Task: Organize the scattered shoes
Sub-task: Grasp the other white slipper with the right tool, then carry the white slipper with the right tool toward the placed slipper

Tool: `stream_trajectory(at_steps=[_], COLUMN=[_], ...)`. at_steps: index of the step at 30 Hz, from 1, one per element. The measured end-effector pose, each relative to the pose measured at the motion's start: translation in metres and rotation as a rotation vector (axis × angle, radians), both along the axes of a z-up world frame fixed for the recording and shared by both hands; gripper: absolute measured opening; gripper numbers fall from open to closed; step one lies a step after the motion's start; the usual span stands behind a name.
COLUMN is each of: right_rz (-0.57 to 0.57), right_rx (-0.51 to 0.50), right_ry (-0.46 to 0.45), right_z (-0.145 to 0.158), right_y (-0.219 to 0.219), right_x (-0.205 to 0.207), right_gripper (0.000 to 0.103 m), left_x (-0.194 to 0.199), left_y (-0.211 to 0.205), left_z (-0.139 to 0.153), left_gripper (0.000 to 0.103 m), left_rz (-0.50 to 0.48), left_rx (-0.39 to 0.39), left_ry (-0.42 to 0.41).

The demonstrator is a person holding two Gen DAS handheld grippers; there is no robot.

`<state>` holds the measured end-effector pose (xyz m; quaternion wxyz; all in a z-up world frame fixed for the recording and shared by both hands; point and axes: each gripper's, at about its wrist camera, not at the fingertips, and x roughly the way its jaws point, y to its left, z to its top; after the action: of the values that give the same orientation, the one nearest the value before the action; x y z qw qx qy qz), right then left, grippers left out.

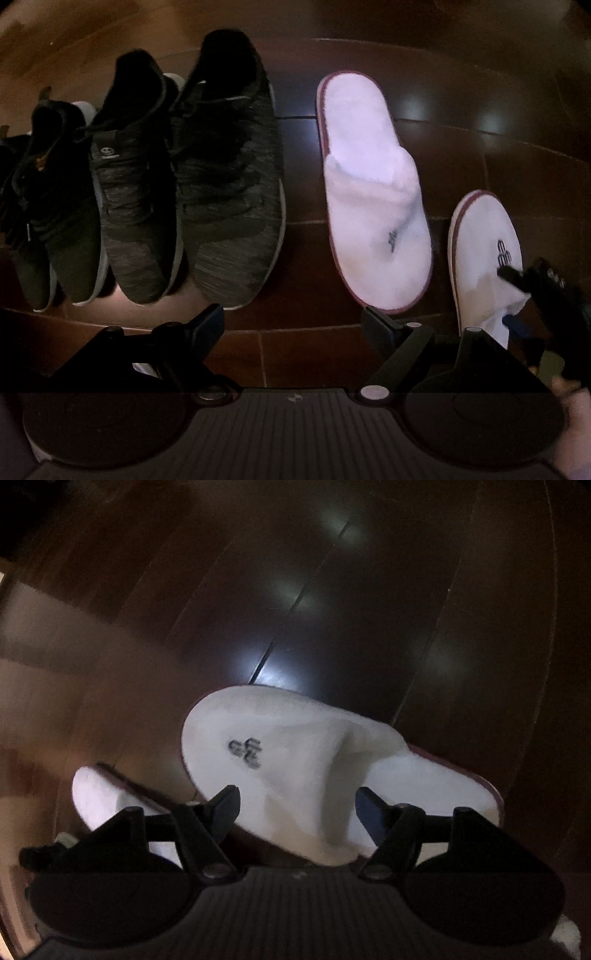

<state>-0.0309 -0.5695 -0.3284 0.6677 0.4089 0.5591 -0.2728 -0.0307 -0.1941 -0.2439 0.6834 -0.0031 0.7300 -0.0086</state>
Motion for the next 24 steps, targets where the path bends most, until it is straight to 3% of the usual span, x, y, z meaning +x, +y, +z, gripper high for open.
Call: stream_trajectory(at_steps=[4, 6, 7, 9, 16, 24], right_rz=[-0.024, -0.013, 0.007, 0.037, 0.309, 0.735], right_rx=[0.011, 0.021, 0.035, 0.035, -0.03, -0.06], right_ry=[-0.038, -0.059, -0.051, -0.055, -0.033, 0.022], right_z=[-0.006, -0.009, -0.01, -0.008, 0.013, 0.033], right_y=[-0.011, -0.014, -0.015, -0.018, -0.022, -0.02], right_x=[0.001, -0.001, -0.002, -0.006, -0.021, -0.055], right_gripper=[0.071, 0.04, 0.013, 0.012, 0.011, 0.011], left_x=[-0.012, -0.016, -0.019, -0.023, -0.037, -0.055], left_y=[-0.013, -0.02, -0.022, -0.029, -0.045, -0.063], left_z=[-0.002, -0.003, -0.003, -0.002, -0.003, -0.004], left_gripper=[0.086, 0.086, 0.086, 0.086, 0.086, 0.086], left_rz=[-0.041, -0.061, -0.072, -0.096, -0.15, -0.203], left_rx=[0.012, 0.016, 0.018, 0.023, 0.036, 0.044], left_ry=[0.002, 0.001, -0.001, -0.006, -0.01, -0.018])
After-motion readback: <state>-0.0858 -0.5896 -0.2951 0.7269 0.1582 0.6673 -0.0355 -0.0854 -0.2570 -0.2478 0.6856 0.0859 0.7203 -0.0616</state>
